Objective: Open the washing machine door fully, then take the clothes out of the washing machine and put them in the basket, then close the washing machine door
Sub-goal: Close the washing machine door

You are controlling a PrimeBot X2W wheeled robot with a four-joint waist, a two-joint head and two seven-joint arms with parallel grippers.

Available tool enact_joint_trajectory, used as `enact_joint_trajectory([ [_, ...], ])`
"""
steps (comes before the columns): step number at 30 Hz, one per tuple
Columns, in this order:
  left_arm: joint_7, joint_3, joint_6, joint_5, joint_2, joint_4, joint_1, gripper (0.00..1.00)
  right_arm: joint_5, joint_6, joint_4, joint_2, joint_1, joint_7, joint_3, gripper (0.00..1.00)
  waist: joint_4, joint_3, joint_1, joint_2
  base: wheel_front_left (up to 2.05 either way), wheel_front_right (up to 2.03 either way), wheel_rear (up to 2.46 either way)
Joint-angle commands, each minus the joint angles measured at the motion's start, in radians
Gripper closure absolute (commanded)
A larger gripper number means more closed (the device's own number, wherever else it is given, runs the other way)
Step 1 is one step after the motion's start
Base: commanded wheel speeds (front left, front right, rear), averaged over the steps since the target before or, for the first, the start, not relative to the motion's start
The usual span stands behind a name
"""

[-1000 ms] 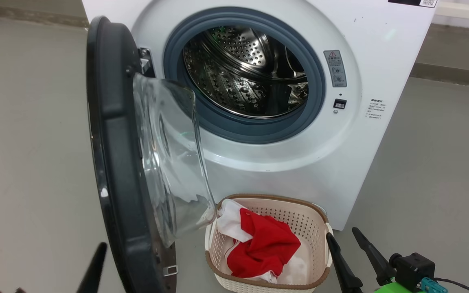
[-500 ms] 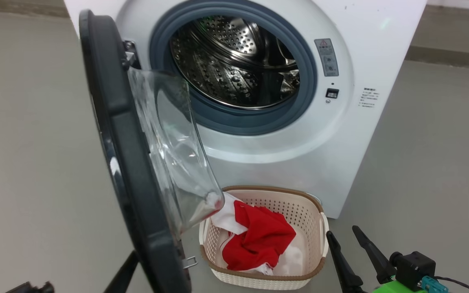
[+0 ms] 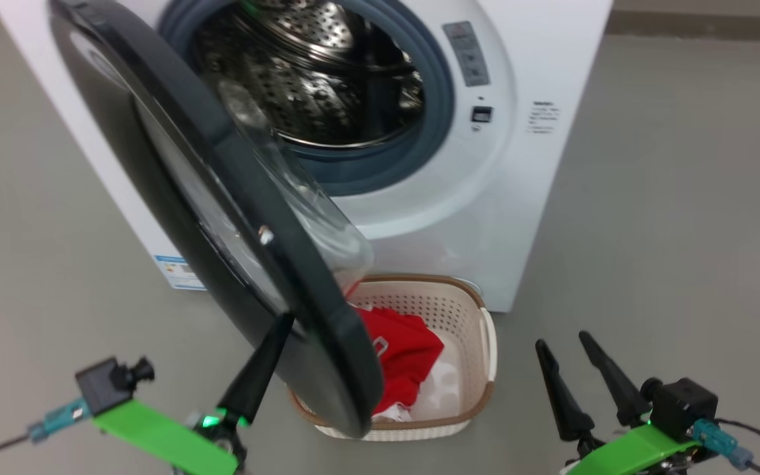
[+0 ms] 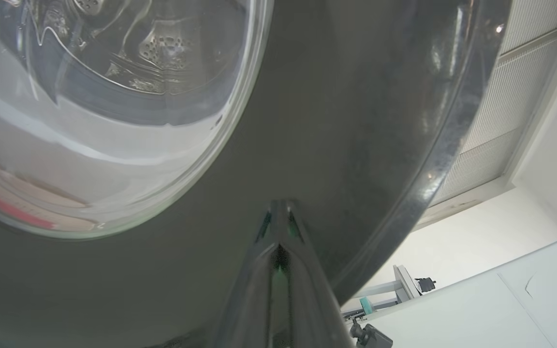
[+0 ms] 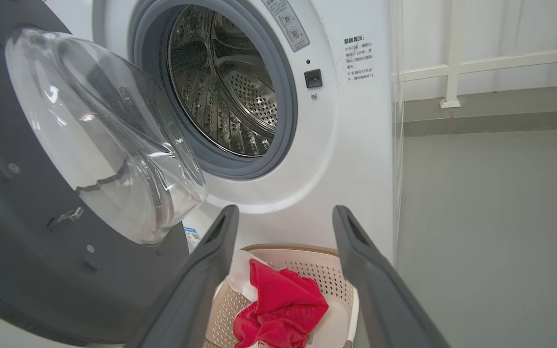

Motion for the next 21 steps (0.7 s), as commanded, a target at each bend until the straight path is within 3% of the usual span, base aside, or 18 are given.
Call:
enact_joint_trajectory([
  [1,-0.013,0.016,-0.007,0.012,0.006,-0.017,-0.075,1.0,-0.009,0.006,-0.029,-0.003,-0.046,-0.007,0.017,0.0,-0.059,0.052,0.0,-0.0001,0.0,0.0,0.0],
  [11,-0.162,-0.085,-0.007,0.045,0.04,0.086,-0.298,1.0,0.003,0.006,-0.044,-0.003,-0.098,-0.007,0.002,0.0,-0.2,0.144,0.0,-0.0001,0.0,0.0,0.0],
  [21,-0.29,-0.103,-0.007,0.058,0.073,0.216,-0.472,1.0,0.02,0.006,-0.052,-0.003,-0.131,-0.007,0.007,0.0,-0.303,0.196,0.0,-0.0001,0.0,0.0,0.0],
])
